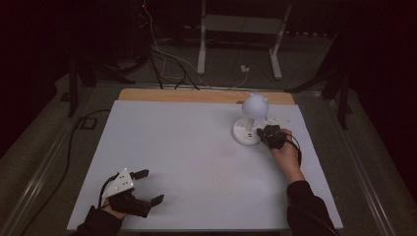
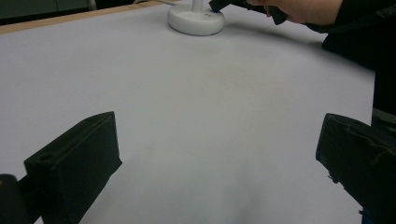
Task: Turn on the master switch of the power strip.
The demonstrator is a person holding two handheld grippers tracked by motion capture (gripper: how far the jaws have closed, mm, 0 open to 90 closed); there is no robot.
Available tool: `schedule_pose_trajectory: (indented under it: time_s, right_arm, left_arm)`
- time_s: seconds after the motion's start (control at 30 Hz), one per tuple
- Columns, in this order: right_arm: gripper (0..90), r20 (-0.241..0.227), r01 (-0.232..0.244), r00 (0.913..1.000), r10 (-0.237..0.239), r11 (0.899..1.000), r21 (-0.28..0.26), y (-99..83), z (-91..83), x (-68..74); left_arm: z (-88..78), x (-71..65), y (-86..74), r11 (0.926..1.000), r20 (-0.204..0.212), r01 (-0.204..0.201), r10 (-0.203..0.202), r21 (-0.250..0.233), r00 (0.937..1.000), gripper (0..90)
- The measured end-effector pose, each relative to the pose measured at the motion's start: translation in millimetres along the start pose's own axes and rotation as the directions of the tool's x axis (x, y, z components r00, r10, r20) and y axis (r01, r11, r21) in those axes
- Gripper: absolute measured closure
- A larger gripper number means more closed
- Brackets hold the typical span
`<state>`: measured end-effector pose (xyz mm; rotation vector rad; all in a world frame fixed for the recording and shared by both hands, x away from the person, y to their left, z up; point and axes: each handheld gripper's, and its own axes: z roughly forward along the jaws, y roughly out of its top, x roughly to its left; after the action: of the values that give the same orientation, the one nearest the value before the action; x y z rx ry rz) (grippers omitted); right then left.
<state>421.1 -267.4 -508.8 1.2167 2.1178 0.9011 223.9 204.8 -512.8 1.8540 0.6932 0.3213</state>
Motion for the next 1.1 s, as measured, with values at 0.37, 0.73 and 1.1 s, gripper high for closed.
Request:
schedule_pose_trajectory:
  time_s: [0.37,0.73,1.1]
  right_arm:
    - [90.0,0.023,0.038,0.999,-0.038,0.999,-0.005,3.9,-2.9,2.5]
    - [84.6,-0.039,-0.024,0.999,0.021,0.998,-0.065,9.0,-19.7,-2.3]
    - [49.1,-0.113,-0.037,0.9932,0.029,0.997,-0.071,3.9,-28.1,-2.5]
  left_arm:
    - [0.3,1.3,0.0,1.0,-0.002,0.008,-0.008,-0.004,1.0,0.2]
    - [0.5,0.5,0.3,1.0,-0.003,0.004,-0.004,-0.002,1.0,0.2]
    - [0.2,0.4,0.6,1.0,-0.001,0.004,-0.004,-0.005,1.0,0.2]
